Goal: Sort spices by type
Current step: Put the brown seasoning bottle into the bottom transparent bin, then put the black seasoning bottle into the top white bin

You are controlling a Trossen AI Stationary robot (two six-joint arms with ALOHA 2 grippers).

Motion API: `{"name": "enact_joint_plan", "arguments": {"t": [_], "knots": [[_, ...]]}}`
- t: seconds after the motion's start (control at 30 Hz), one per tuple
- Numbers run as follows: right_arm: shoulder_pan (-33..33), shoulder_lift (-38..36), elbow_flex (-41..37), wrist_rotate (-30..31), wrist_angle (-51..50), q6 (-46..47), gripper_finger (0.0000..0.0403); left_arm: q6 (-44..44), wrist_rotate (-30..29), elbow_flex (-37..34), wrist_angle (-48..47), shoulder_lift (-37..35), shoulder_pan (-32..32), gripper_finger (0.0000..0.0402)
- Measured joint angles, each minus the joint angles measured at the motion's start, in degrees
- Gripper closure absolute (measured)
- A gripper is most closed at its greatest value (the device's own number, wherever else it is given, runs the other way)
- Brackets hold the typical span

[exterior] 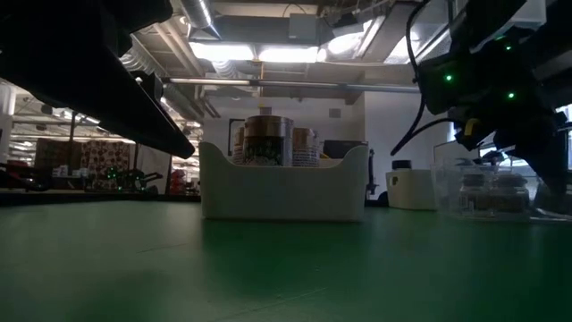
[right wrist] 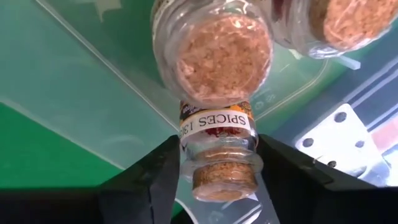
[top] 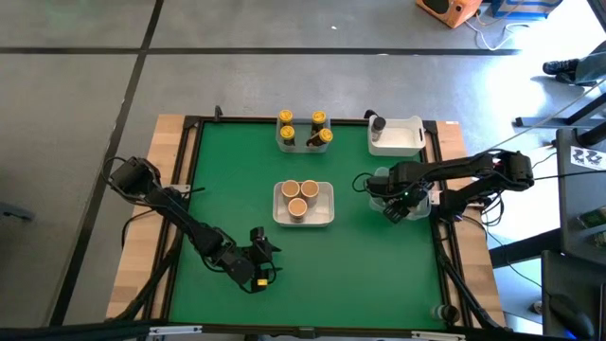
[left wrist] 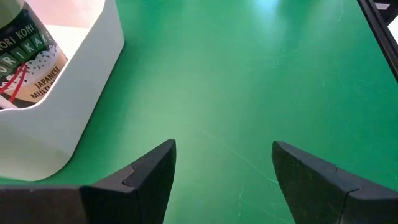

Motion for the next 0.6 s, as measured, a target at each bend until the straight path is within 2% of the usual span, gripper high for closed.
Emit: {"name": "enact_joint_plan", "arguments": {"t": [0.3, 0.47, 0.6], "knots": [[0.02, 0.0, 0.79, 0.17, -0.78, -0.06, 0.0137, 0.0, 0.0, 0.0, 0.0, 0.0, 0.01, 0.0153], [0.88, -0.15, 7.69, -0.18, -8.53, -1.05, 0.0109, 0.01, 0.0, -0.02, -0.02, 0.0, 0.0, 0.0153], [4.81, -1.04, 14.68, -0.62, -13.16, 2.85, 0.0103, 0.02, 0.0, -0.02, -0.02, 0.0, 0.01, 0.0153]]}}
